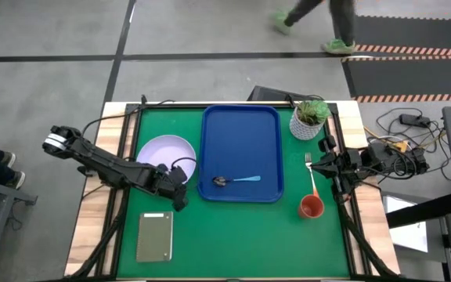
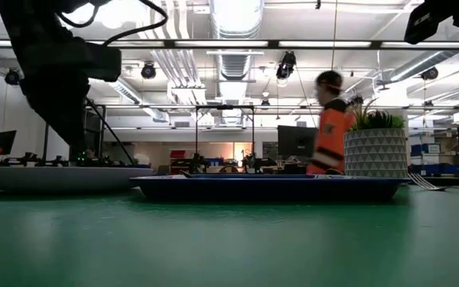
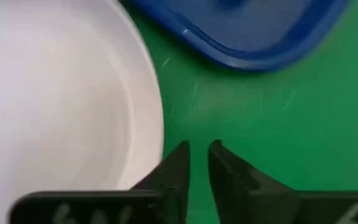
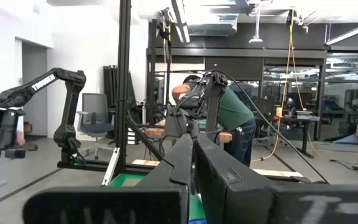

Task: Pick and place plate/cup/fork/spoon on tray
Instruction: Put the white plate on the blue serving tray to the top of the green spoon, then put the orange fork on the blue serving tray to the top of the green spoon

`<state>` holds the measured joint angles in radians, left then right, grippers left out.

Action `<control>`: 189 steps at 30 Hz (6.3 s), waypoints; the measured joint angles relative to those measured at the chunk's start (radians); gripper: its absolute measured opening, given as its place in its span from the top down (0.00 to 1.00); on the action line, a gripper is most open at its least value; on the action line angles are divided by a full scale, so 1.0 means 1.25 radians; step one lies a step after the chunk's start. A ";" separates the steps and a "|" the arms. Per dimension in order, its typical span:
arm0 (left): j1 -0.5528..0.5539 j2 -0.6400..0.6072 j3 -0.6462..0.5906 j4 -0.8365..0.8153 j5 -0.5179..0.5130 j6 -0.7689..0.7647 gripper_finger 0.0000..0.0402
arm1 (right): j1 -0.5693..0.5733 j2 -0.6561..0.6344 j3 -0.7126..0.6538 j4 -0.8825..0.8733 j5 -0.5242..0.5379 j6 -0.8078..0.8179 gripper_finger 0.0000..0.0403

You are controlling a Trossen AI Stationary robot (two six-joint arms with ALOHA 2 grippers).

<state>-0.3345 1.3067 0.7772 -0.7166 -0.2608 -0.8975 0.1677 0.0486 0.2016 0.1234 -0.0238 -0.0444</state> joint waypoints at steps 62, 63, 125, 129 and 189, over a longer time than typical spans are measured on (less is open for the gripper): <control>0.010 0.124 0.218 0.161 -0.303 0.592 1.00 | 0.000 0.000 0.001 -0.012 0.000 0.000 0.98; 0.016 0.131 0.222 0.206 -0.301 0.611 1.00 | 0.000 0.000 0.001 -0.012 0.000 0.000 0.98; 0.366 0.437 0.296 0.552 -0.042 0.953 1.00 | 0.000 0.000 0.001 -0.031 0.000 -0.012 0.98; 0.367 0.467 0.296 0.569 -0.040 0.953 1.00 | 0.000 0.000 0.001 -0.033 0.001 -0.007 0.98; 0.233 0.327 0.304 0.584 -0.049 0.848 0.91 | 0.000 0.000 0.000 -0.036 0.002 0.011 0.98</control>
<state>-0.0434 1.7155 1.1568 0.0138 -0.3226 0.1621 0.1673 0.0486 0.2020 0.0780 -0.0218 -0.0303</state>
